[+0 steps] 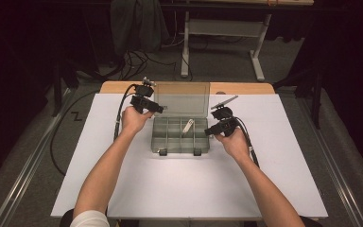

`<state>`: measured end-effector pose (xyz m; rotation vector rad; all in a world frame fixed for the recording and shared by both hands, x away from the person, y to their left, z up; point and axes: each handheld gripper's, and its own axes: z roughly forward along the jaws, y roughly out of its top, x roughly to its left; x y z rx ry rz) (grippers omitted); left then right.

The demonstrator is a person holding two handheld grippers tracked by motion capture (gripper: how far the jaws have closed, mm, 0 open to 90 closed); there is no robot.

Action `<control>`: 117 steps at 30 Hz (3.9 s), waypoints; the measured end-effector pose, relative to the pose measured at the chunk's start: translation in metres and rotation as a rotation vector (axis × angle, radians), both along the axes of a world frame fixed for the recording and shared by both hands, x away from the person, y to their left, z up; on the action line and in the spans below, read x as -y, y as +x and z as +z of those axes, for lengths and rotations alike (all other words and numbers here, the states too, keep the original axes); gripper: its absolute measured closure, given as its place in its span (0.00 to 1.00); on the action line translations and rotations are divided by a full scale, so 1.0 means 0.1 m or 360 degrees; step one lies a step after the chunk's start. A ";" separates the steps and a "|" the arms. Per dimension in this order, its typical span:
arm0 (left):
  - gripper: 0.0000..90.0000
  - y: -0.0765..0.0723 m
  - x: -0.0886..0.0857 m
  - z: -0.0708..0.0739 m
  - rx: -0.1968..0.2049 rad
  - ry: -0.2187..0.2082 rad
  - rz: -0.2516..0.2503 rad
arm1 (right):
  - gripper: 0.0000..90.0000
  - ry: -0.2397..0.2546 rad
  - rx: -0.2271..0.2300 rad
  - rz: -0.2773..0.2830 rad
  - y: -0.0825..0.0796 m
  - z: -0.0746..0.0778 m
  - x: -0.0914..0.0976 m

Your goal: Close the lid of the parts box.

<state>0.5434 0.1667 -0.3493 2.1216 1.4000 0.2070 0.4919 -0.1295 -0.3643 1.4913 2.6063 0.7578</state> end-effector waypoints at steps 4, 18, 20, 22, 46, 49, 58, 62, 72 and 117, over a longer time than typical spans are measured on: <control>0.65 -0.03 0.01 0.01 0.0021 0.0015 -0.0005 | 0.86 0.0001 0.0001 -0.0003 0.00 0.00 0.00; 0.71 -0.13 0.00 0.06 0.0064 0.0054 -0.0018 | 0.85 -0.0006 0.0004 -0.0003 0.00 0.00 -0.01; 0.72 -0.15 0.01 0.06 0.0073 0.0061 -0.0019 | 0.86 -0.0010 0.0004 -0.0002 0.00 0.00 -0.01; 0.72 -0.17 0.02 0.07 0.0086 0.0077 -0.0016 | 0.86 -0.0006 0.0005 -0.0005 -0.01 0.00 -0.01; 0.76 -0.42 -0.11 0.28 0.0197 -0.0060 -0.0043 | 0.85 0.0003 0.0023 -0.0018 -0.03 -0.01 0.00; 0.77 -0.45 -0.13 0.32 0.0203 -0.0064 -0.0054 | 0.85 0.0008 0.0019 -0.0015 -0.02 -0.01 0.00; 0.77 -0.51 -0.15 0.32 0.0207 -0.0068 -0.0070 | 0.85 0.0006 0.0031 -0.0008 -0.03 -0.01 0.00; 0.77 -0.54 -0.15 0.29 0.0217 -0.0073 -0.0068 | 0.85 0.0017 0.0045 -0.0010 -0.04 -0.02 0.01; 0.77 -0.60 -0.16 0.25 0.0234 -0.0070 -0.0074 | 0.85 0.0052 0.0091 -0.0019 -0.08 -0.04 0.03; 0.70 -0.81 -0.14 -0.04 0.0185 -0.0004 -0.0145 | 1.00 0.0282 0.0248 0.0130 -0.19 0.24 0.22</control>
